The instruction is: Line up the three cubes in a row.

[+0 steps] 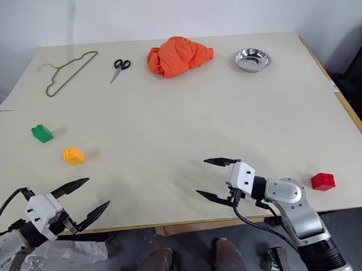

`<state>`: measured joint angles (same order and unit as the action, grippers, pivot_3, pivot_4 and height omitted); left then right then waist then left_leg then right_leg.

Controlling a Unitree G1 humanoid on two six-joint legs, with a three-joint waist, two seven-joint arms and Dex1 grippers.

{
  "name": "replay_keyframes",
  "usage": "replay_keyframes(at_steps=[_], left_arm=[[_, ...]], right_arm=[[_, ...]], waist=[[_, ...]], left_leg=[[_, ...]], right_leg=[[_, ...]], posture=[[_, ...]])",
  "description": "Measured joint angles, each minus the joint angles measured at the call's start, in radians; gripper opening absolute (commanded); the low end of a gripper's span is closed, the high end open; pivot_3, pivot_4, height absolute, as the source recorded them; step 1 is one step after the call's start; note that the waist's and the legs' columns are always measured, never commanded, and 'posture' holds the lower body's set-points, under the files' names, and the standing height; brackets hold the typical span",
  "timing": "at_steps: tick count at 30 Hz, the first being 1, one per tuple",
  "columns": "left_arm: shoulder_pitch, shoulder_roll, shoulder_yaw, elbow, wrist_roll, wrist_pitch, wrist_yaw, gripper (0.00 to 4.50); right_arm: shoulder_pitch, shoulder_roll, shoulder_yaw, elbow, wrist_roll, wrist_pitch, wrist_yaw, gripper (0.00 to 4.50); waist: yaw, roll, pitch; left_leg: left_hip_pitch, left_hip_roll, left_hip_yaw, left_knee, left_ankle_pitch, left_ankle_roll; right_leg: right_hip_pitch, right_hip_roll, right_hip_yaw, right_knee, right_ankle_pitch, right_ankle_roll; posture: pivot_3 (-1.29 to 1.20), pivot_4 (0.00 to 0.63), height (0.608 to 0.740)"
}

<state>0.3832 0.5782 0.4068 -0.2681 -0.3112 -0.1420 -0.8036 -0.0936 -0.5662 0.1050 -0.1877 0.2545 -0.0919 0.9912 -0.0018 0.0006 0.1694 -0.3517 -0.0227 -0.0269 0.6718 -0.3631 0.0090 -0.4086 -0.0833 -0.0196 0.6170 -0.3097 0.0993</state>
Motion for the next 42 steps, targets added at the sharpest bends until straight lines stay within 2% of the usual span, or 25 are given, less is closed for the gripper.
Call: replay_keyframes(at_steps=[3,9,12,16,20,24,26,29,32,37,42], left_arm=[[-0.010,-0.010,-0.005,-0.002,-0.005,0.010,0.012,4.50],[-0.105,-0.008,-0.031,-0.010,-0.115,0.092,-0.016,4.50],[-0.171,0.011,-0.055,-0.014,-0.165,0.150,-0.040,4.50],[-0.269,0.053,-0.135,-0.025,-0.199,0.240,-0.092,4.50],[-0.355,0.063,-0.211,-0.042,-0.199,0.299,-0.108,4.50],[-0.459,0.032,-0.302,-0.075,-0.232,0.407,-0.102,4.50],[-0.497,0.001,-0.339,-0.104,-0.276,0.465,-0.087,4.50],[-0.532,-0.008,-0.382,-0.111,-0.265,0.479,-0.085,4.50],[-0.532,-0.008,-0.402,-0.109,-0.234,0.469,-0.087,4.50],[-0.520,-0.009,-0.406,-0.091,-0.214,0.445,-0.094,4.50],[-0.508,-0.013,-0.406,-0.041,-0.189,0.410,-0.098,4.50]], right_arm=[[-0.003,-0.003,-0.014,0.001,0.010,0.004,0.001,4.45],[0.007,-0.009,-0.079,-0.079,0.068,0.086,-0.052,4.45],[0.050,-0.026,-0.206,-0.173,0.129,0.173,-0.133,4.45],[0.195,-0.077,-0.459,-0.186,0.133,0.247,-0.236,4.45],[0.281,-0.099,-0.663,-0.086,0.118,0.239,-0.291,4.45],[0.398,-0.130,-0.794,0.091,0.097,0.174,-0.264,4.45],[0.445,-0.135,-0.826,0.176,0.093,0.148,-0.239,4.45],[0.481,-0.135,-0.843,0.230,0.092,0.090,-0.208,4.45],[0.473,-0.136,-0.849,0.230,0.143,0.152,-0.191,4.45],[0.350,-0.190,-0.850,0.137,0.262,0.294,-0.195,4.45],[0.258,-0.207,-0.829,0.105,0.296,0.378,-0.232,4.45]], waist=[[0.000,0.000,0.000],[0.003,0.000,0.000],[0.006,0.000,0.000],[0.024,0.000,0.000],[0.024,0.000,0.000],[0.028,0.001,0.000],[0.025,0.001,0.000],[0.010,0.002,-0.001],[-0.005,0.002,-0.001],[-0.010,0.005,0.001],[0.012,0.005,0.002]], left_leg=[[0.000,0.000,0.000,0.000,0.000,0.000],[-0.001,0.000,0.000,0.005,0.000,0.000],[-0.001,0.000,0.000,0.007,-0.001,0.000],[-0.001,0.000,0.000,0.008,-0.002,0.001],[-0.001,0.000,0.002,0.008,-0.003,0.002],[0.000,0.000,0.005,0.008,-0.003,0.002],[0.000,0.000,0.007,0.008,-0.003,0.003],[0.002,0.001,0.011,0.008,-0.003,0.003],[0.007,0.002,0.013,0.008,-0.003,0.003],[0.017,0.003,0.014,0.007,-0.005,0.006],[0.015,0.003,0.011,0.007,-0.003,0.004]], right_leg=[[0.000,0.000,0.000,0.001,0.000,0.000],[0.000,0.000,0.000,0.003,0.000,0.000],[0.000,0.000,0.000,0.004,0.000,0.000],[0.001,0.000,0.001,0.004,0.000,0.000],[0.001,0.001,0.002,0.004,0.000,0.000],[0.001,0.002,0.004,0.005,0.000,0.001],[0.001,0.002,0.006,0.005,0.001,0.001],[0.001,0.004,0.010,0.005,0.001,0.002],[0.003,0.005,0.013,0.006,0.001,0.002],[0.011,0.004,0.015,0.006,0.001,0.002],[0.012,0.004,0.013,0.004,0.001,0.002]], posture=[[0.00,0.150,0.740],[0.00,0.150,0.740],[0.00,0.150,0.740],[0.00,0.150,0.740],[0.00,0.150,0.740],[0.00,0.150,0.740],[0.00,0.150,0.740],[0.00,0.150,0.740],[0.00,0.150,0.740],[0.00,0.150,0.740],[0.00,0.150,0.740]])
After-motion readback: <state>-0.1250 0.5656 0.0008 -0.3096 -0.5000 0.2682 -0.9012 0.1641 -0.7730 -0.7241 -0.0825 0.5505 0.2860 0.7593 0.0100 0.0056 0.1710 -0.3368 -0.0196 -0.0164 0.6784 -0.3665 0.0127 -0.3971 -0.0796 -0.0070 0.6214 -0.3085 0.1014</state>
